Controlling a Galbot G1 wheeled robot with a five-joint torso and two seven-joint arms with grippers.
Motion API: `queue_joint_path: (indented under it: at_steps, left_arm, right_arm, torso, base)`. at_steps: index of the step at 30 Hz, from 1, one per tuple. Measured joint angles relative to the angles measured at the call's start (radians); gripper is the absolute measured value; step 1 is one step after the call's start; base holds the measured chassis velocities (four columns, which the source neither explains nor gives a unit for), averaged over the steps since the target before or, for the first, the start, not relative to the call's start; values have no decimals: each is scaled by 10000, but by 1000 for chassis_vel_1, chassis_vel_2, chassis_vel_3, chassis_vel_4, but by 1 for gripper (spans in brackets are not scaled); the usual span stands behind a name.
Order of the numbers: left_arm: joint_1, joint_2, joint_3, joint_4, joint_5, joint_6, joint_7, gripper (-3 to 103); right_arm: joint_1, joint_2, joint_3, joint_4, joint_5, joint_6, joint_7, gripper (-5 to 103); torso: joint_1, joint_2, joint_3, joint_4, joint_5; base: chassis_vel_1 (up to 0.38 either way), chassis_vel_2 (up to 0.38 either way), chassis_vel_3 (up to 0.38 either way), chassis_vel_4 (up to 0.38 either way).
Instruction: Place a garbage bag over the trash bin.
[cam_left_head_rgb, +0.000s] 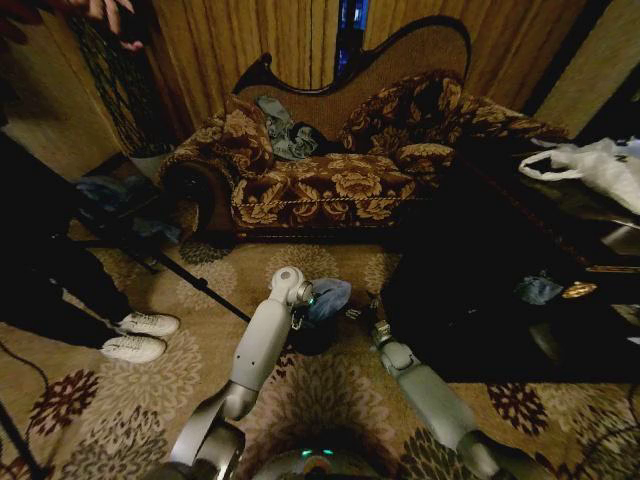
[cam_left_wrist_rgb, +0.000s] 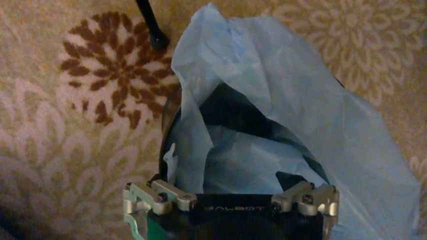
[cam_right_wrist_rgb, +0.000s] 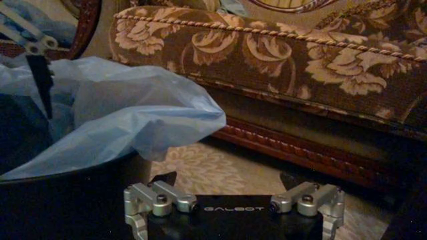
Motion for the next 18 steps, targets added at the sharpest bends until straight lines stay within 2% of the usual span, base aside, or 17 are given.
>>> queue_joint_path:
  at_steps: [6,8,9,13,15,16,17,18]
  left_arm:
    - [-41,-49,4,140,23,-1,150,103]
    - [-39,-56,23,125,50,-57,154,97]
    - [-39,-56,23,125,50,-57,154,97]
    - [43,-36,47,8,182,-97,157,76]
    - [51,-32,49,0,193,-109,157,76]
    - [61,-29,53,-5,202,-126,160,70]
    - [61,-29,53,-5,202,-126,160,70]
    - [66,-36,58,0,214,-165,164,64]
  right_arm:
    - [64,-11,-50,-44,-1,28,12,100]
    - [140,-13,-82,-74,-4,40,17,100]
    - [140,-13,-82,-74,-4,40,17,100]
    - [270,11,-67,-158,-29,55,21,100]
    - [301,14,-56,-176,-35,58,21,100]
    - [335,14,-50,-199,-39,61,21,100]
    - [335,14,-50,-199,-39,61,21,100]
    - [356,9,-53,-214,-41,63,21,100]
  torso:
    - [0,0,0,0,0]
    - [0,0,0,1,0]
    - [0,0,0,1,0]
    - [0,1,0,1,0]
    - [0,1,0,1,0]
    - [0,2,0,1,-1]
    - [0,2,0,1,-1]
    - [0,2,0,1,0]
  base:
    - [0,0,0,0]
    - [0,0,0,0]
    - [0,0,0,0]
    - [0,0,0,0]
    - [0,0,0,0]
    - [0,0,0,0]
    - [0,0,0,0]
    - [0,0,0,0]
